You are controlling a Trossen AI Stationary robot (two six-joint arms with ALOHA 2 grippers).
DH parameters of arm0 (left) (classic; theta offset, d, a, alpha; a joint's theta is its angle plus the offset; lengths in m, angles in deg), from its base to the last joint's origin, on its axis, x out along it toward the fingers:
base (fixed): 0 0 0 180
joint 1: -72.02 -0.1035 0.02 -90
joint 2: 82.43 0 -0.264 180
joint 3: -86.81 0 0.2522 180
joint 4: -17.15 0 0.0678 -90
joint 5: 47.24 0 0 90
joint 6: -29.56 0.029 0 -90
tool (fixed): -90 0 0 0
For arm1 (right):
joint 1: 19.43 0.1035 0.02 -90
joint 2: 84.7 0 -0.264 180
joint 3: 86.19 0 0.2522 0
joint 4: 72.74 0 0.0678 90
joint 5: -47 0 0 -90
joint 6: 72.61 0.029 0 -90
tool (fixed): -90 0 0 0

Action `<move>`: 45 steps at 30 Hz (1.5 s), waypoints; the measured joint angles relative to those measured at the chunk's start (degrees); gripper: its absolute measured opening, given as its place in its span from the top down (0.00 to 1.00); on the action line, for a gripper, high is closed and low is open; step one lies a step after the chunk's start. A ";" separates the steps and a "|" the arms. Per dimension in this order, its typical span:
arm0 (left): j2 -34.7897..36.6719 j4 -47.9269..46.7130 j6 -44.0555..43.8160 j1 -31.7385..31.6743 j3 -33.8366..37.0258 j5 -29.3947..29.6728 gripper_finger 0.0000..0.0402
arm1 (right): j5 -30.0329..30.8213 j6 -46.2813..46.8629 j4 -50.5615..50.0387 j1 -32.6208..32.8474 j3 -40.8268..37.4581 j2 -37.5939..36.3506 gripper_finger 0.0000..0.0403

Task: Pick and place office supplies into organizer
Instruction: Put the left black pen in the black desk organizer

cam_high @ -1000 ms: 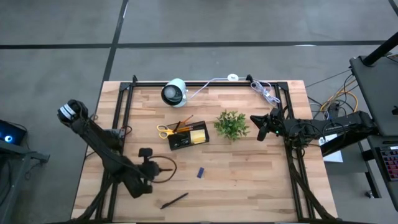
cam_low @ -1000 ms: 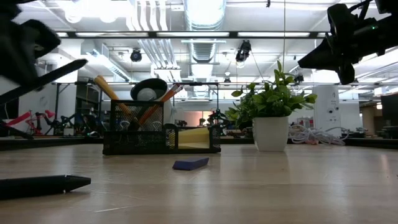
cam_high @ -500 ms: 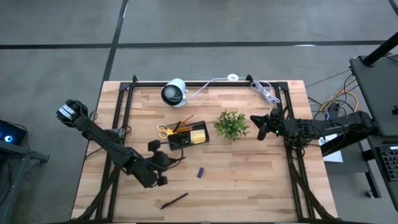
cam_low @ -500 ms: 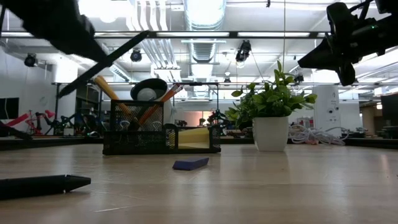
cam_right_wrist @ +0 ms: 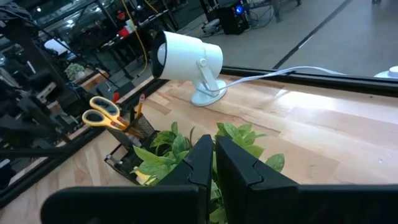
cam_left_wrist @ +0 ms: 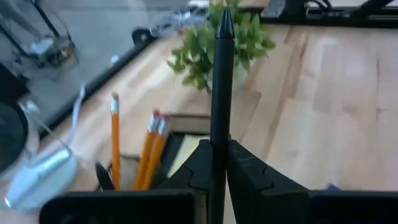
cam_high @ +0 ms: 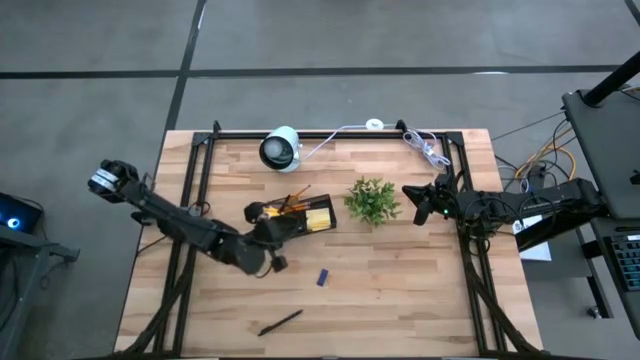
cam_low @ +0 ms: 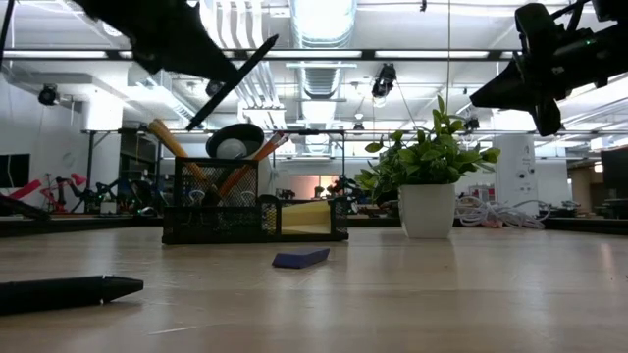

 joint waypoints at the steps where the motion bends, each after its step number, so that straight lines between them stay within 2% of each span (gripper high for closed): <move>1: 0.12 1.11 1.87 -0.62 0.00 0.16 0.97 | 0.00 0.01 0.00 0.00 0.00 0.00 0.97; 7: 1.94 9.30 9.12 -5.73 0.02 0.24 0.97 | 0.00 0.00 -0.04 0.00 0.00 0.00 0.97; 12: 3.15 11.66 9.10 -10.54 -0.02 0.13 0.97 | 0.00 0.00 -0.24 -0.02 0.00 0.00 0.97; 16: 3.43 13.61 8.47 -14.13 0.73 -2.75 0.97 | 0.00 -0.02 -0.31 -0.04 0.00 0.00 0.97; 24: 3.43 13.30 4.53 -19.17 1.25 -3.12 0.97 | 0.00 -0.24 -0.35 -0.04 0.00 0.00 0.97; 28: 3.18 13.38 2.67 -20.36 1.65 -3.01 0.97 | 0.00 -0.38 -0.35 -0.03 0.00 0.00 0.97; 34: 1.19 13.26 5.94 -20.47 2.38 -2.84 0.97 | 0.00 -0.46 -0.35 0.00 0.00 0.00 0.97; 45: 0.65 14.48 5.71 -20.41 7.96 -2.75 0.97 | 0.00 -0.46 -0.35 0.00 0.00 0.00 0.97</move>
